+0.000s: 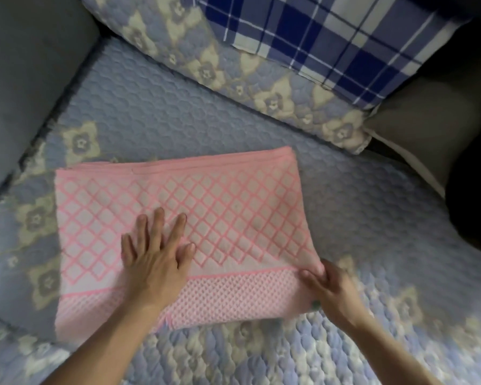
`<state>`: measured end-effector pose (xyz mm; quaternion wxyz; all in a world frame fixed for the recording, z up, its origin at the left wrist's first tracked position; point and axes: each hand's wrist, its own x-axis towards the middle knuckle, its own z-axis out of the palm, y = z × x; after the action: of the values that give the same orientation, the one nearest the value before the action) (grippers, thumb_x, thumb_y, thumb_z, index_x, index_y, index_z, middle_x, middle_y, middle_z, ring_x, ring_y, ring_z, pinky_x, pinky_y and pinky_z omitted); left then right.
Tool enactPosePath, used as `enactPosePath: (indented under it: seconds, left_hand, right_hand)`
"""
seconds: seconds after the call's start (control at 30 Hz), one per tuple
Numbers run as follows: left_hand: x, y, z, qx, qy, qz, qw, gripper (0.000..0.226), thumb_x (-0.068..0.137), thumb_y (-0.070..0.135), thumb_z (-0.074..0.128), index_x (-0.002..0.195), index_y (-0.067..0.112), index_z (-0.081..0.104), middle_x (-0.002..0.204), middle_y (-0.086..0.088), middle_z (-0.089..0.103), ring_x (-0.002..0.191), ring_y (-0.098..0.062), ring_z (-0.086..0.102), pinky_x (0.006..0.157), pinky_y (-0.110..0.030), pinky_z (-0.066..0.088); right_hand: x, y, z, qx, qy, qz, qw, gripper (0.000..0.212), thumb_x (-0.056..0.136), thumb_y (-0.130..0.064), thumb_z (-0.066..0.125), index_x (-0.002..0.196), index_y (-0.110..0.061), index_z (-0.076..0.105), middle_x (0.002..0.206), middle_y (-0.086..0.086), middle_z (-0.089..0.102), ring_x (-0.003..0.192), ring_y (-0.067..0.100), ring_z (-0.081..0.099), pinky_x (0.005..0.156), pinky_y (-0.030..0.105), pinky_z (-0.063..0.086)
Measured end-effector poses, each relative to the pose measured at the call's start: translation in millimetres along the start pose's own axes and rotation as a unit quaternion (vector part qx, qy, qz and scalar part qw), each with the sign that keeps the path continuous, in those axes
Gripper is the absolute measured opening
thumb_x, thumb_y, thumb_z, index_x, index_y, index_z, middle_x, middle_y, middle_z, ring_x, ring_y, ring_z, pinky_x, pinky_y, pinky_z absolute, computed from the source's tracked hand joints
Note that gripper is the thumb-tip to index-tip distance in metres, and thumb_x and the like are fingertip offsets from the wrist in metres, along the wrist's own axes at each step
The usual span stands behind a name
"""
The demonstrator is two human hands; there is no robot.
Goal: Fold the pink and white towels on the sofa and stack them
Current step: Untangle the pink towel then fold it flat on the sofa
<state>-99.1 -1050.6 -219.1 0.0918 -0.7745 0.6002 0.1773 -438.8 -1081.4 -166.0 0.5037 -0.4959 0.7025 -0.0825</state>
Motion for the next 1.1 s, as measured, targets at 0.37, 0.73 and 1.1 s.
enactPosePath:
  seconds: [0.37,0.73,1.1]
  left_hand:
    - [-8,-2,-4,0.028,0.045,0.036,0.998,0.065,0.097,0.056,0.03,0.157,0.032,0.028,0.167,-0.005,0.02,0.152,-0.035,0.019,0.118,-0.059,0.019]
    - [26,-66,-17,0.08,0.11,0.004,0.991,0.062,0.099,0.053,0.031,0.157,0.029,0.032,0.166,-0.009,0.02,0.153,-0.036,0.016,0.122,-0.055,0.013]
    - [60,-76,-44,0.062,0.12,-0.005,0.991,0.064,0.098,0.055,0.034,0.157,0.03,0.028,0.167,-0.013,0.014,0.153,-0.041,0.007,0.122,-0.059,0.005]
  right_hand:
    - [2,-38,24,-0.185,0.237,0.074,0.951,0.023,0.095,-0.029,0.058,0.11,-0.015,0.048,0.105,0.014,0.06,0.098,0.037,0.055,0.078,0.04,0.042]
    - [151,-67,57,-0.426,0.206,-0.234,0.849,0.067,0.102,-0.055,0.024,0.156,-0.016,0.03,0.164,0.016,0.022,0.153,0.033,0.014,0.123,0.051,0.013]
    - [73,-166,146,-0.006,0.116,-0.334,0.935,0.056,0.105,-0.036,0.037,0.155,-0.013,0.03,0.165,0.003,0.018,0.154,0.015,0.013,0.125,0.037,0.014]
